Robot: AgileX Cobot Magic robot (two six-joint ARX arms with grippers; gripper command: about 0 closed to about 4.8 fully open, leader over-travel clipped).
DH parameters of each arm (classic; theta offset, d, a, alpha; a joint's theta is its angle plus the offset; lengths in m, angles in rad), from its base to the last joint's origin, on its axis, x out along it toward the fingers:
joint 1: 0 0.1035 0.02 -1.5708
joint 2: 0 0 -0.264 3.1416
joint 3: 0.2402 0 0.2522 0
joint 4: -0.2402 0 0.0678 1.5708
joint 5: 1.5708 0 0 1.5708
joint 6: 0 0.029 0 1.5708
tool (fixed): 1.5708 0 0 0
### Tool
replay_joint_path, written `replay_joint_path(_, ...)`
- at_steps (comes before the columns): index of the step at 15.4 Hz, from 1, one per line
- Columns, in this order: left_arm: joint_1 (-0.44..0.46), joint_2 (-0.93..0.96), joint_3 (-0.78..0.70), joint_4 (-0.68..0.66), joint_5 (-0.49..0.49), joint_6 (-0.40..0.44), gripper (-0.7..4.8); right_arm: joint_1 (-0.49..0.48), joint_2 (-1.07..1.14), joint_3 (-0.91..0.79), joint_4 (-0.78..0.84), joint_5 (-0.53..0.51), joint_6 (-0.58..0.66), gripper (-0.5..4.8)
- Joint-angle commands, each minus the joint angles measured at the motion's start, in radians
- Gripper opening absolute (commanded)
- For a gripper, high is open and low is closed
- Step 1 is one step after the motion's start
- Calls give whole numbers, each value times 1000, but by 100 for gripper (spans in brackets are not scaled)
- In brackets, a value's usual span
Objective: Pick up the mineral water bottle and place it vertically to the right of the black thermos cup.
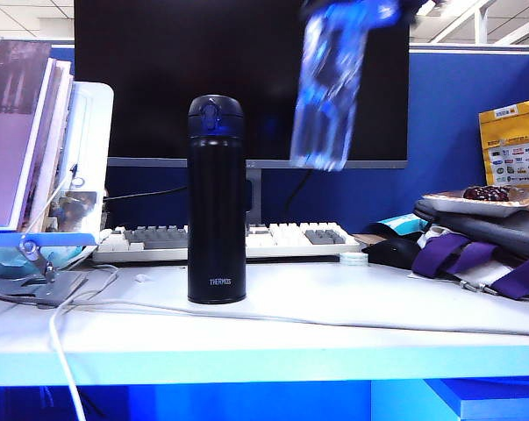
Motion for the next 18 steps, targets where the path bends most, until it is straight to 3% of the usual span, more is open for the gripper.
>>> replay_joint_path(1, -1, 0, 2, 8, 4, -3, 479, 1, 85, 14, 166, 14, -29, 103)
replay_joint_path(6, -1, 0, 2, 8, 4, -3, 479, 6, 220, 14, 238, 37, -58, 103)
replay_joint_path(18, -1, 0, 2, 8, 4, -3, 479, 20, 409, 18, 296, -39, -33, 103)
